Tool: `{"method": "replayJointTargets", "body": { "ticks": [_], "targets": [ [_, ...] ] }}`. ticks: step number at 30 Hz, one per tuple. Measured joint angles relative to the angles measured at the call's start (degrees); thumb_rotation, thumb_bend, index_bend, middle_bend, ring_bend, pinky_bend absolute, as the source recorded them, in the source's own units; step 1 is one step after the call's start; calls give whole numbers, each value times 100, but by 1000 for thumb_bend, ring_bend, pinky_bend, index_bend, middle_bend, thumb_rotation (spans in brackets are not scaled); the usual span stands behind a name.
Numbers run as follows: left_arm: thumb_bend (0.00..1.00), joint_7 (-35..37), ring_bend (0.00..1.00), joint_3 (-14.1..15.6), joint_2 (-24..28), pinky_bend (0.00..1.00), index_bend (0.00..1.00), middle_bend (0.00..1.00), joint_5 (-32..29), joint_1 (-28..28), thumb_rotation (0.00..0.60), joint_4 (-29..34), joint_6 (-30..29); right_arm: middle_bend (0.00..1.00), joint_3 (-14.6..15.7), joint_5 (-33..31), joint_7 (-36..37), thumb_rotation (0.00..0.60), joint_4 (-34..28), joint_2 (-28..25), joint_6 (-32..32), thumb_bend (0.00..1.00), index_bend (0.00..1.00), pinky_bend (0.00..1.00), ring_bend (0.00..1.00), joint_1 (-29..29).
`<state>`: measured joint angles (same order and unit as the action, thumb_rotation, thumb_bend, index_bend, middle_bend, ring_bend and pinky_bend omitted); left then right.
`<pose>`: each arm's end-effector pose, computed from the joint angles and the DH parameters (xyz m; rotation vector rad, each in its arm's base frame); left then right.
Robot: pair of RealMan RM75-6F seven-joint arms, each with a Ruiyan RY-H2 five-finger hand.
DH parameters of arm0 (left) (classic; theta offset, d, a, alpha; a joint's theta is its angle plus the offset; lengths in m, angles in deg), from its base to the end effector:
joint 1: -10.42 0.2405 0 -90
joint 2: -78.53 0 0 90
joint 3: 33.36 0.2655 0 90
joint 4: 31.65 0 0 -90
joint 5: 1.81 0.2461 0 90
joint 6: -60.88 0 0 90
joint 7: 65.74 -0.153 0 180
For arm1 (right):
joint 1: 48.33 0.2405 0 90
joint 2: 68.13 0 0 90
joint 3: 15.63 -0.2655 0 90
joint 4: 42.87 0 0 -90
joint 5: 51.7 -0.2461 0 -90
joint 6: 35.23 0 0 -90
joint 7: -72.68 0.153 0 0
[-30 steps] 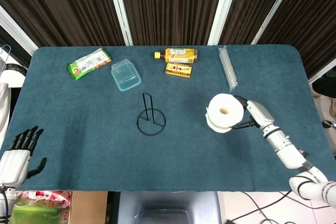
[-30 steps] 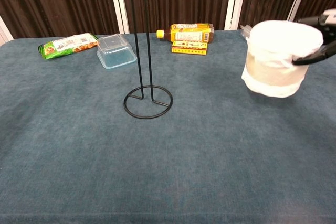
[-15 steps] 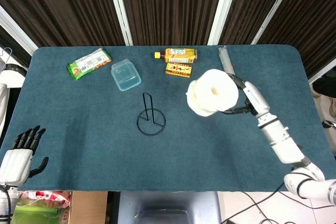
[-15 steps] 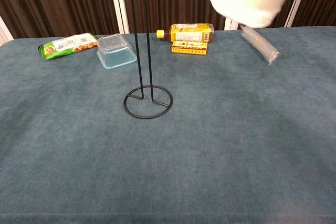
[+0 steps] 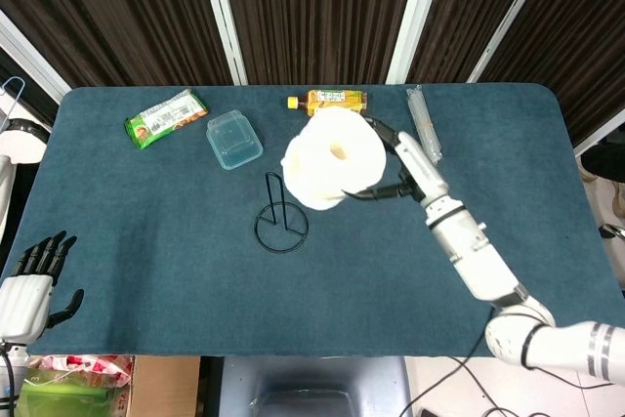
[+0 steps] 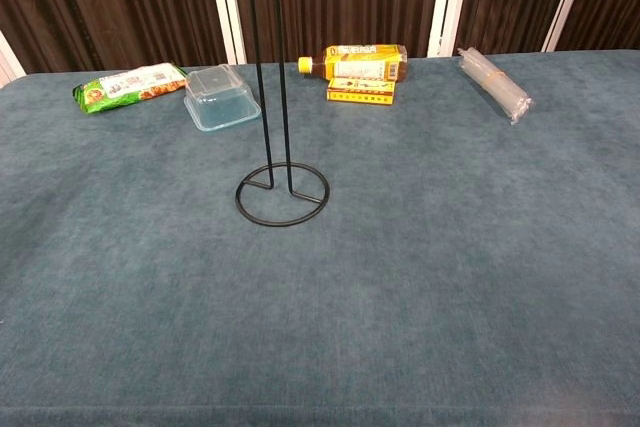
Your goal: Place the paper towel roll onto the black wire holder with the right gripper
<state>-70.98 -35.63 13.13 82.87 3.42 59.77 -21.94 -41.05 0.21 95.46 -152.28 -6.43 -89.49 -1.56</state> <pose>-0.3338 0.2037 0.1184 -1.4423 -0.8601 -0.8299 -0.0519 -0.3983 0.1129 1.4212 -1.5988 1.6424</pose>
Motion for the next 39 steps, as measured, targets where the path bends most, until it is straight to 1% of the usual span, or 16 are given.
{"method": "replayJointTargets", "body": {
  "ticks": [2, 5, 8, 11, 16, 22, 31, 39],
  "targets": [
    [391, -4, 42, -2, -1, 107, 0, 5, -12, -1, 600, 1, 7, 766, -108, -436, -448, 600, 10, 11, 14, 462, 964, 598, 708, 235],
    [391, -20, 42, 0, -6, 107, 0, 5, -11, -8, 600, 3, 20, 766, -214, -781, -875, 600, -128, 55, 23, 462, 964, 607, 708, 522],
    [391, -34, 42, 0, -17, 107, 0, 5, 0, -13, 600, 2, 15, 766, -283, -1184, -1231, 600, -135, 137, 42, 462, 964, 612, 708, 819],
    [391, -23, 42, -6, -18, 107, 0, 5, 3, -8, 600, -2, -6, 766, -313, -1587, -1610, 600, -105, 234, 61, 462, 964, 613, 708, 1112],
    [391, 48, 42, -13, 20, 107, 0, 5, -3, 12, 600, 1, -36, 766, -255, -1938, -2130, 600, -67, 456, -40, 463, 964, 612, 708, 1430],
    [393, 71, 42, -6, 37, 107, 0, 5, 32, 19, 600, 6, -59, 766, -146, -2087, -2369, 600, 80, 739, -83, 462, 964, 612, 708, 1599],
    [390, 69, 42, -13, 19, 107, 0, 5, 10, -5, 600, -18, -12, 766, -89, -2235, -2638, 600, 354, 1078, -129, 462, 964, 612, 708, 1794],
    [390, 88, 42, -21, 18, 107, 0, 5, 5, -3, 600, -26, -22, 766, -62, -2526, -2907, 600, 449, 1176, -154, 462, 964, 614, 708, 1918]
  ]
}}
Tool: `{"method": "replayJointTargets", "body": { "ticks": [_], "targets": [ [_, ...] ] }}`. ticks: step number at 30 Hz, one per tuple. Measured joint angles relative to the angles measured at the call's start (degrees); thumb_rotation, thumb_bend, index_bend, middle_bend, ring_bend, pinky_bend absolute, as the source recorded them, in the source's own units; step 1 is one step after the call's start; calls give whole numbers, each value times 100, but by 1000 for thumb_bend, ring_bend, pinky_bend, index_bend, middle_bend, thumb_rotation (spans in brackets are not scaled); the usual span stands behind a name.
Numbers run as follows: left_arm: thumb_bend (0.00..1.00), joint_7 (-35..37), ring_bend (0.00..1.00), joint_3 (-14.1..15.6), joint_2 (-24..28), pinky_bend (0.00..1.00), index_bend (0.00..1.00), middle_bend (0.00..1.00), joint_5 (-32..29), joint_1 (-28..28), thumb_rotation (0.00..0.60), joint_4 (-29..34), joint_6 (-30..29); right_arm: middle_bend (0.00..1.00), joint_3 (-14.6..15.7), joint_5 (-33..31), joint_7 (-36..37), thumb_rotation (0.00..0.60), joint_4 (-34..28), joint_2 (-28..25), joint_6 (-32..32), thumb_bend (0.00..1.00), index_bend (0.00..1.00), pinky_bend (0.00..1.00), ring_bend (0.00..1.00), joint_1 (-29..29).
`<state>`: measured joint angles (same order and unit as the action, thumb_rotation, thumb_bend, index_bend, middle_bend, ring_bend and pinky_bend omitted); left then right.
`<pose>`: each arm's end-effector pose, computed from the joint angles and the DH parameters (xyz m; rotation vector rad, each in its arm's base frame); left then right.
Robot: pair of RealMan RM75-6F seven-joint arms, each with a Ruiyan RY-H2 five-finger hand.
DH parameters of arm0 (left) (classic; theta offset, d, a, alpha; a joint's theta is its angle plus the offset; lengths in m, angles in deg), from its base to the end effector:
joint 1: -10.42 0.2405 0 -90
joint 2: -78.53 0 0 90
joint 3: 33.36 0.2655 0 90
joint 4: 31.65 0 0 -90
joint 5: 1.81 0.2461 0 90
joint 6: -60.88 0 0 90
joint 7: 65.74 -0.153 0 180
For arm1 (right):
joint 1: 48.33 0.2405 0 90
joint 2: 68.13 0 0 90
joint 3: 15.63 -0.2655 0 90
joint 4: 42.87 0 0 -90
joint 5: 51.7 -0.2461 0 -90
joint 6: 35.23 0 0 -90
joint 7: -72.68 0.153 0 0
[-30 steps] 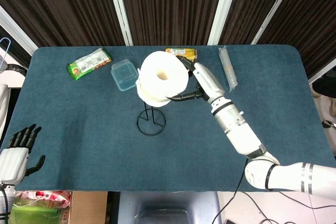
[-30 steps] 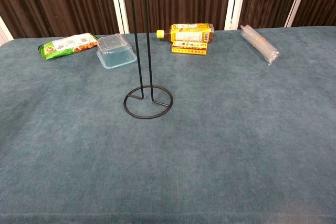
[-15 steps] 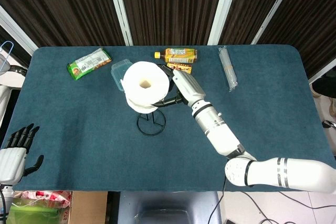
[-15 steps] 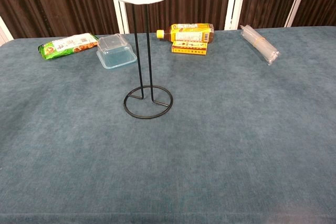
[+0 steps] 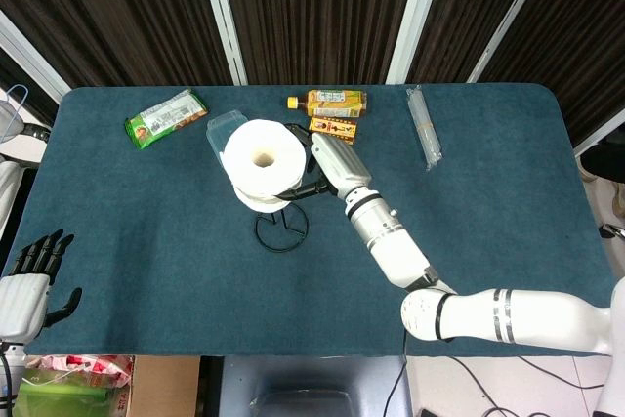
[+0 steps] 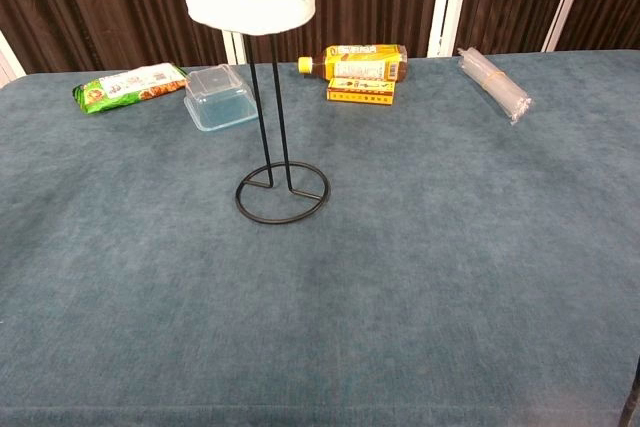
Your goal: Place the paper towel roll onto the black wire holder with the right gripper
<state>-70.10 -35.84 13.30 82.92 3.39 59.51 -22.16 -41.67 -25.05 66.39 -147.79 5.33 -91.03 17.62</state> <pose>-0.3344 0.2050 0.1210 -1.4352 -0.8601 -0.8415 0.0403 -0.4119 0.0453 1.5984 -1.4878 1.4008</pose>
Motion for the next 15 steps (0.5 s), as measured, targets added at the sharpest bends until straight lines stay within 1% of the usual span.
{"method": "replayJointTargets", "body": {
  "ticks": [7, 8, 10, 11, 12, 13, 14, 15],
  "targets": [
    [390, 10, 42, 7, 6, 107, 0, 6, 26, 9, 600, 9, -29, 766, 46, -708, -355, 600, -44, -87, 78, 477, 955, 619, 707, 157],
    [390, 11, 42, 5, 5, 107, 0, 5, 22, 10, 600, 8, -29, 766, 53, -801, -403, 600, -56, -105, 90, 478, 928, 619, 697, 181],
    [390, 15, 42, 3, 3, 107, 0, 5, 21, 9, 600, 1, -29, 745, 65, -1003, -489, 600, -95, -163, 164, 478, 811, 604, 654, 229],
    [390, 18, 42, 4, 4, 107, 0, 5, 26, 9, 600, 2, -30, 689, 68, -1062, -506, 600, -112, -188, 219, 479, 664, 564, 601, 239],
    [390, 20, 42, 6, 6, 107, 0, 5, 30, 8, 600, 3, -28, 567, 68, -1092, -508, 600, -127, -211, 284, 464, 426, 481, 502, 243],
    [390, 22, 42, 6, 7, 107, 0, 6, 34, 6, 600, 4, -27, 455, 66, -1101, -488, 600, -141, -239, 382, 434, 251, 397, 403, 237],
    [390, 25, 42, 7, 9, 107, 0, 6, 37, 6, 600, 6, -28, 360, 64, -1091, -460, 600, -149, -260, 463, 398, 138, 324, 314, 226],
    [390, 27, 42, 7, 9, 107, 0, 5, 41, 7, 600, 5, -32, 217, 64, -1070, -428, 600, -152, -283, 550, 322, 25, 210, 172, 211]
  ]
}}
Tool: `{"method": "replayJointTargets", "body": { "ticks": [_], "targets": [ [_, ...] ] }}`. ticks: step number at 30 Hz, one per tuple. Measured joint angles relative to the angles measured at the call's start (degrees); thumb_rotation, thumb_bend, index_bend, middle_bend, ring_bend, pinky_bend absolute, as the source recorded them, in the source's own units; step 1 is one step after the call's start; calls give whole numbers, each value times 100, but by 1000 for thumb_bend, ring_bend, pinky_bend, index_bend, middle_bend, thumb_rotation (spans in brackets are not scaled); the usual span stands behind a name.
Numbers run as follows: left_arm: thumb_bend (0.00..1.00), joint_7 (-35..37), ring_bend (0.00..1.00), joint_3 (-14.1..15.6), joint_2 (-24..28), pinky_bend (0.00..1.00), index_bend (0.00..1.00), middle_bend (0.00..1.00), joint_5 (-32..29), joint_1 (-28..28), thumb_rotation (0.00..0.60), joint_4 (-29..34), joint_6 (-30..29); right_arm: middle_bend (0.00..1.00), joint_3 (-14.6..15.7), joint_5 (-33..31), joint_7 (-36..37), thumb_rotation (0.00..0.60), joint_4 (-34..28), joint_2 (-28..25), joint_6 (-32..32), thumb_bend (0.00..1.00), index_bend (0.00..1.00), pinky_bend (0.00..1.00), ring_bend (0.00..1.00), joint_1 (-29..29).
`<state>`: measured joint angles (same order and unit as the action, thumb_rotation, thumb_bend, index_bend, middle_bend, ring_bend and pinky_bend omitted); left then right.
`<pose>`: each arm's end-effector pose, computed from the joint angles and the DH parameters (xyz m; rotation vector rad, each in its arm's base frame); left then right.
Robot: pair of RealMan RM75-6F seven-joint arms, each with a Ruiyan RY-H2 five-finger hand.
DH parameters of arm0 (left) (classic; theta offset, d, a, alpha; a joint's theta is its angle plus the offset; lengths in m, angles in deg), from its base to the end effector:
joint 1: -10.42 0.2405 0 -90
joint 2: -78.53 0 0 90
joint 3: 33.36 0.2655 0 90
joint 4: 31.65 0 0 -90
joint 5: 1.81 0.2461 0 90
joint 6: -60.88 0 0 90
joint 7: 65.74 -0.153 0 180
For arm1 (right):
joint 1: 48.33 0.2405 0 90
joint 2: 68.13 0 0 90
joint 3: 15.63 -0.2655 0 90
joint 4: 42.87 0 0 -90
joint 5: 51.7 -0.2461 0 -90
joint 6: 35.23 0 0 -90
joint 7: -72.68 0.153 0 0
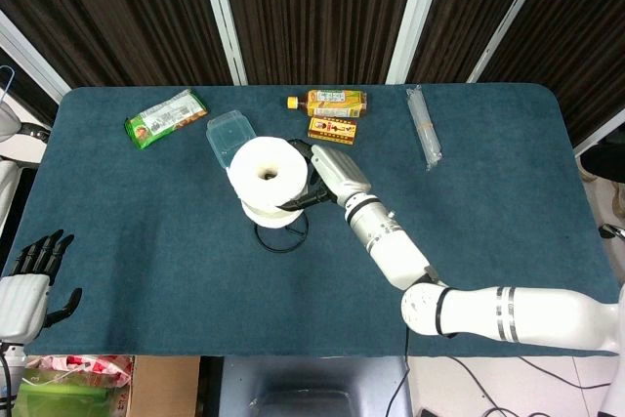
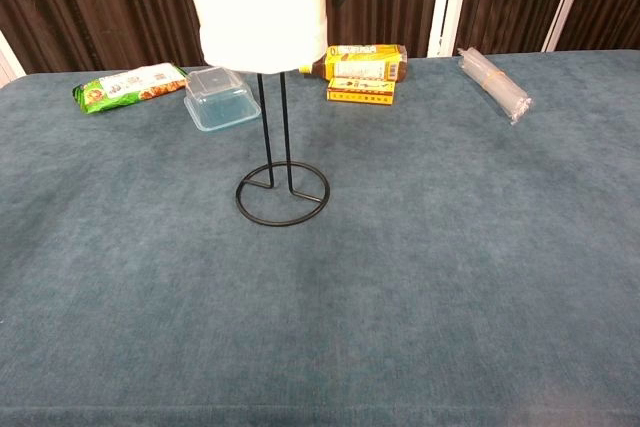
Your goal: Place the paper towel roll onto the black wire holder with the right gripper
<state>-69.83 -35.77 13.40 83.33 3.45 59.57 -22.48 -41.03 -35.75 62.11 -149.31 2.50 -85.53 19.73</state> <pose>-0.3334 0.2044 0.1217 -1.4369 -0.8574 -0.8498 0.0347 -0.4074 0.0370 1.6412 -1.5935 1.2292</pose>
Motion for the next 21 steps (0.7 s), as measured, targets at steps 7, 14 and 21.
{"method": "replayJointTargets", "body": {
  "ticks": [7, 14, 21],
  "targets": [
    [390, 63, 42, -6, 26, 107, 0, 5, 10, 24, 600, 4, -53, 0, 57, 647, 233, 600, -44, -219, 291, 126, 0, 23, 0, -265],
    [391, 57, 42, 0, 21, 107, 0, 5, 32, 20, 600, 11, -53, 0, 265, 1313, 409, 600, -347, -745, 416, 125, 0, 21, 0, -718],
    [391, 67, 42, 11, 18, 103, 0, 5, 101, 47, 600, -4, -133, 0, 737, 2545, 193, 600, -829, -1218, 43, 124, 0, 13, 0, -1372]
  ]
}}
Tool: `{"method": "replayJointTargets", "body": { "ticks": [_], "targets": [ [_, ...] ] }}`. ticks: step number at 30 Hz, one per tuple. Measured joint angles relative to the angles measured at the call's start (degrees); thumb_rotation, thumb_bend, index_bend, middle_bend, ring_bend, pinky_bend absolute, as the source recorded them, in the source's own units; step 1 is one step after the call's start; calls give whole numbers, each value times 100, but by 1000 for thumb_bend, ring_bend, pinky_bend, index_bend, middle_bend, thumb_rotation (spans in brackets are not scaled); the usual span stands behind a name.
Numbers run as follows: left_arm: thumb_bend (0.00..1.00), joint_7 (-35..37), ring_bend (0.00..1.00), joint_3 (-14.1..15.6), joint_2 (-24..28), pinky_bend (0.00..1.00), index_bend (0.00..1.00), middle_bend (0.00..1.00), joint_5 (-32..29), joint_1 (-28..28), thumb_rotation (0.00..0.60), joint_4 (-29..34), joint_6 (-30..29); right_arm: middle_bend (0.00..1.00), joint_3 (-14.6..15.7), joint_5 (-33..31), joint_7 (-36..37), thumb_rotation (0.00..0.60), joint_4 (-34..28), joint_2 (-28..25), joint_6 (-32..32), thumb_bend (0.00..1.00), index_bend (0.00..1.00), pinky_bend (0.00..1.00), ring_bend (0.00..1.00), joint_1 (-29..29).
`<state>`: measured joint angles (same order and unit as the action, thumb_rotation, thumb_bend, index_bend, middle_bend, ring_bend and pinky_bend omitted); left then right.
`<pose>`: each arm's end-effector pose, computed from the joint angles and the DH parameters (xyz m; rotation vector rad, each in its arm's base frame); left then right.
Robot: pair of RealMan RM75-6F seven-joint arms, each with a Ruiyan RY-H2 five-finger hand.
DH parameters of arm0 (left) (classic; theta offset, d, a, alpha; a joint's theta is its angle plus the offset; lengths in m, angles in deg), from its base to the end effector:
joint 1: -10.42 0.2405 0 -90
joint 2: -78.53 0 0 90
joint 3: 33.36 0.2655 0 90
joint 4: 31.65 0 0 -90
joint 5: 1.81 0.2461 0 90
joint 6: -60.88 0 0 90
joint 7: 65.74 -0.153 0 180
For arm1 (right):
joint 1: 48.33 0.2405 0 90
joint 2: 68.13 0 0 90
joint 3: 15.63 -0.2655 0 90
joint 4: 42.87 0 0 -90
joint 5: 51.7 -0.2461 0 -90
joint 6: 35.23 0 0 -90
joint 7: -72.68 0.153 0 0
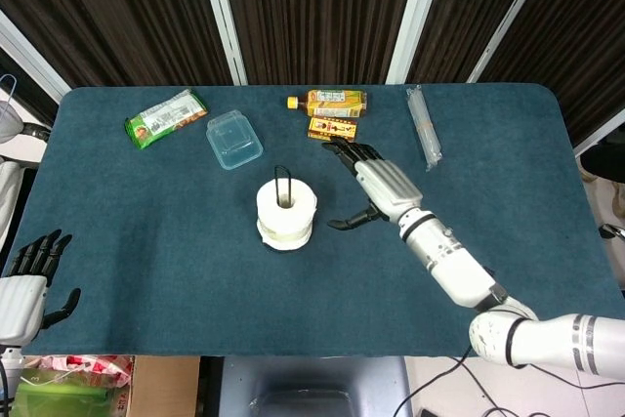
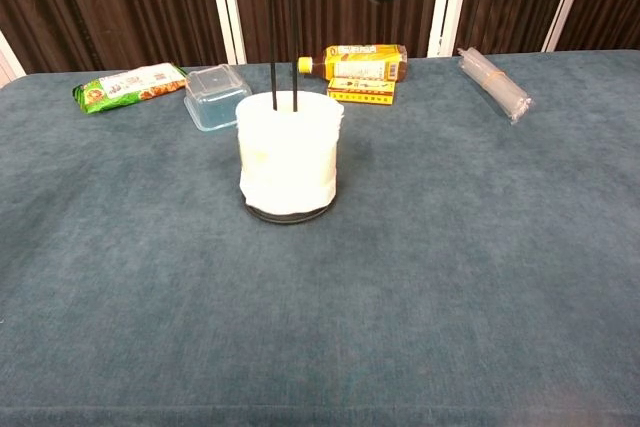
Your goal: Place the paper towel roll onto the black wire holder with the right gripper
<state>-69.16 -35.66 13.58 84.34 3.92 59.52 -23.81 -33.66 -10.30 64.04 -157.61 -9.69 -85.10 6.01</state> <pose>-0.3319 0.2012 0.1248 -1.4321 -0.8451 -0.8712 -0.0463 -0.3764 0.0826 1.7945 -1.2609 1.1417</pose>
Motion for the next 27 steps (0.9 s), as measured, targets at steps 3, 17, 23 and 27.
{"method": "replayJointTargets", "body": {
  "ticks": [3, 17, 23, 27],
  "targets": [
    [391, -1, 42, 3, -1, 102, 0, 4, 21, 7, 600, -2, -25, 0, 461, 856, -380, 600, -165, -197, -460, 125, 0, 3, 0, -473],
    [399, -239, 36, 30, -112, 99, 0, 4, 97, -47, 600, -54, 39, 0, 2306, 3140, -1500, 600, 886, 239, -2976, 125, 0, 0, 0, -3133],
    [400, -326, 32, 37, -156, 96, 0, 0, 86, -101, 600, -85, 131, 0, 2701, 3885, -653, 600, 2149, 706, -4068, 126, 0, 0, 0, -4229],
    [399, -374, 33, 41, -179, 96, 0, 0, 73, -117, 600, -81, 167, 0, 2695, 4075, -492, 600, 2259, 805, -4322, 128, 0, 0, 0, -4398]
  ]
}}
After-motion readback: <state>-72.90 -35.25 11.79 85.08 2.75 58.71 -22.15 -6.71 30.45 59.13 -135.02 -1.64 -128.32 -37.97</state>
